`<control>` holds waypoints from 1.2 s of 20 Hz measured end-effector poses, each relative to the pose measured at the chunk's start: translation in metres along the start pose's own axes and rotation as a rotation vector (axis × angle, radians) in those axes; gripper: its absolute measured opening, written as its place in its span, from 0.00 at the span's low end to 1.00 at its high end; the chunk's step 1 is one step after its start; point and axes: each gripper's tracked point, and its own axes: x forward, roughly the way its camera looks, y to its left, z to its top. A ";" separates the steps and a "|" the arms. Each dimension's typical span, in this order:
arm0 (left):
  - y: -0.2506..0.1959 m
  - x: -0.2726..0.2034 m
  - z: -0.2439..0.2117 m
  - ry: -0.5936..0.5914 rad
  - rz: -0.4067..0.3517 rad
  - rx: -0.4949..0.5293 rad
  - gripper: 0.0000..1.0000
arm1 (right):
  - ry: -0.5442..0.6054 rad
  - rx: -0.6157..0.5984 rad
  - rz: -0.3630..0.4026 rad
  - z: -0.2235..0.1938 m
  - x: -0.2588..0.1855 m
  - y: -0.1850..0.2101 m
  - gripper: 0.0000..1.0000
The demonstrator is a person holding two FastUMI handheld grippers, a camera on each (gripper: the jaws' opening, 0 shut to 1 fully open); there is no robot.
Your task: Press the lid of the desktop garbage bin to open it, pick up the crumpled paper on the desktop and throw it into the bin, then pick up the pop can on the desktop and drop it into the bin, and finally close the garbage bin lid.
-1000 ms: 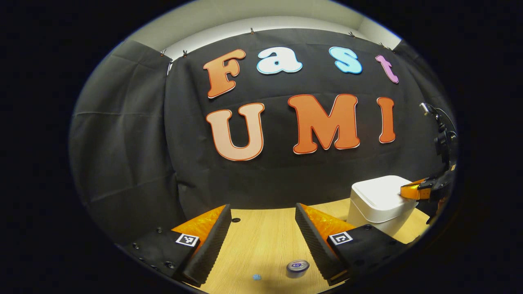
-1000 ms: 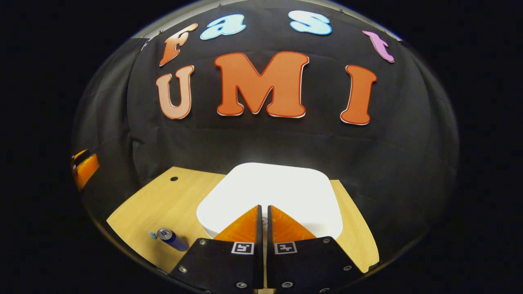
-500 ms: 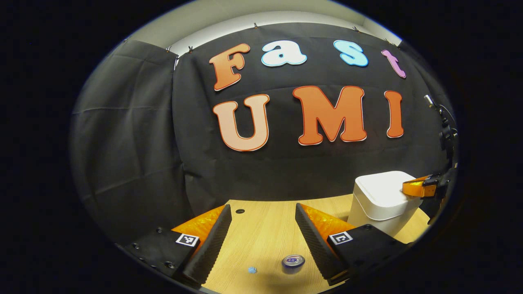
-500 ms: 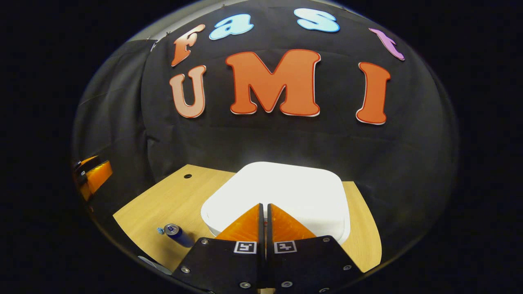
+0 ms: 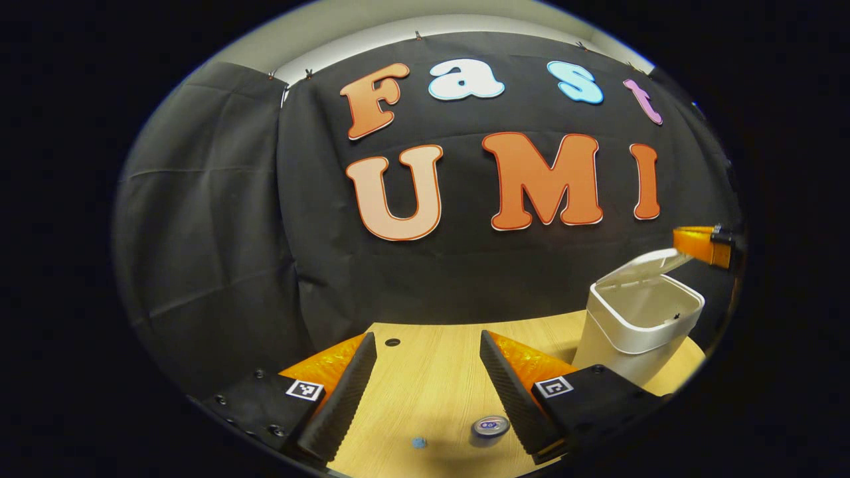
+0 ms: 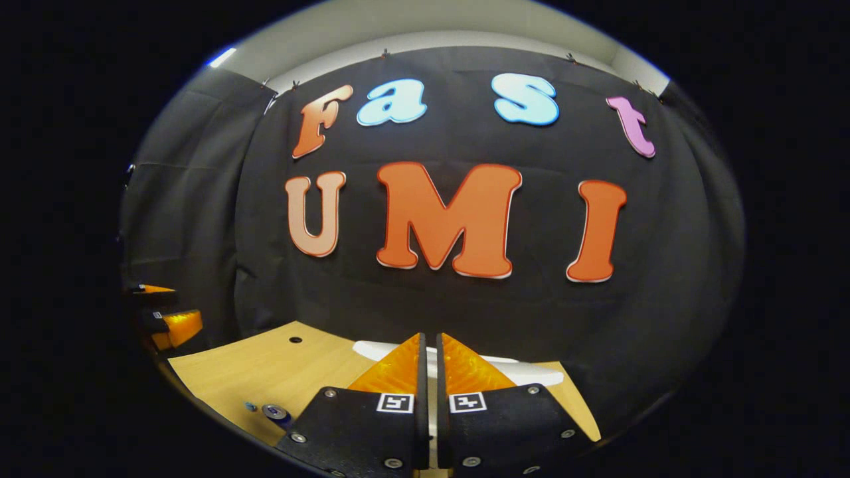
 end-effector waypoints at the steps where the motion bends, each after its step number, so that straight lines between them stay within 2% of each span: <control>1: 0.004 0.007 0.002 -0.003 -0.011 0.001 0.99 | -0.028 -0.011 -0.001 0.010 0.000 0.006 0.08; 2: 0.009 0.014 0.002 -0.008 -0.021 0.004 0.99 | -0.049 -0.022 -0.004 0.018 0.001 0.012 0.10; 5: 0.023 0.034 0.002 -0.015 -0.048 0.003 1.00 | -0.087 -0.059 -0.022 0.033 0.005 0.030 0.33; 8: 0.037 0.049 -0.009 0.003 -0.074 -0.006 0.99 | -0.074 -0.055 -0.017 0.027 0.008 0.051 0.46; 13: 0.055 0.071 -0.044 0.093 -0.129 -0.023 0.99 | -0.016 -0.031 -0.017 0.008 0.011 0.081 0.75; 17: 0.061 0.086 -0.082 0.211 -0.175 -0.038 1.00 | 0.037 -0.006 -0.004 -0.012 0.009 0.105 0.84; 19: 0.059 0.089 -0.102 0.258 -0.200 -0.023 0.96 | 0.069 -0.002 0.006 -0.025 0.008 0.118 0.86; 20: 0.058 0.088 -0.114 0.281 -0.217 -0.009 1.00 | 0.089 0.003 0.008 -0.032 0.008 0.123 0.86; 21: 0.055 0.089 -0.125 0.304 -0.239 0.007 1.00 | 0.116 0.020 0.011 -0.041 0.007 0.130 0.86; 22: 0.052 0.088 -0.138 0.333 -0.262 0.020 0.96 | 0.141 0.042 0.022 -0.050 0.006 0.140 0.86; 23: 0.049 0.086 -0.150 0.362 -0.282 0.032 0.96 | 0.161 0.056 0.031 -0.057 0.004 0.148 0.88; 24: 0.049 0.085 -0.160 0.390 -0.302 0.039 1.00 | 0.178 0.063 0.032 -0.065 0.002 0.154 0.88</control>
